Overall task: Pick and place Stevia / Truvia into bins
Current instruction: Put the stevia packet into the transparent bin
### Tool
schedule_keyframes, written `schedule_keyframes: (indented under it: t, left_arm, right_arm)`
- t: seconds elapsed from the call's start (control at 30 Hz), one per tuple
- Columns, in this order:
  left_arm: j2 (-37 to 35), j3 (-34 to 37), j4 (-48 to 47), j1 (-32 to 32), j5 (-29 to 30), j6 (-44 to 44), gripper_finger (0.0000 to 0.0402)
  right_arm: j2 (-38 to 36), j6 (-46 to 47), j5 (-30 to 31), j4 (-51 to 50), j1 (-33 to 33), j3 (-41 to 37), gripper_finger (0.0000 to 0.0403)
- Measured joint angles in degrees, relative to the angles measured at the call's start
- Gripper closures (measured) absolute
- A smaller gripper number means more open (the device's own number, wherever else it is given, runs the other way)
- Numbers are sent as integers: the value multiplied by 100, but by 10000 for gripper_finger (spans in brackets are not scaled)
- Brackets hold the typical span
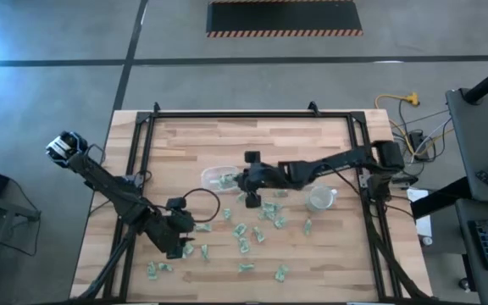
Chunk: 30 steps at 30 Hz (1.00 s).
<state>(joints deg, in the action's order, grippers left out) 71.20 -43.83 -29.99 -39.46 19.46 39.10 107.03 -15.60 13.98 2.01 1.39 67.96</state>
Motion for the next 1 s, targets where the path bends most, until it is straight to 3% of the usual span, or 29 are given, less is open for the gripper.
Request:
schedule_keyframes:
  t: [0.1, 0.3, 0.47, 0.73, 1.0]
  left_arm:
    - [-4, 165, 364, -2, 55, 0, 203]
    - [89, 327, 670, -2, 106, 3, 203]
    - [270, 330, 706, -2, 110, 8, 203]
    - [770, 334, 701, 12, 495, -43, 203]
    - [1496, 334, 644, 89, 713, -47, 203]
  right_arm:
    - [275, -115, -343, 33, -196, 224, 394]
    - [786, -122, -358, -148, -428, 668, 390]
    - [937, -80, -374, -625, -481, 992, 347]
    - [585, -105, -374, -1097, -422, 1015, 270]
    - [26, -37, -374, -2037, -59, 947, 255]
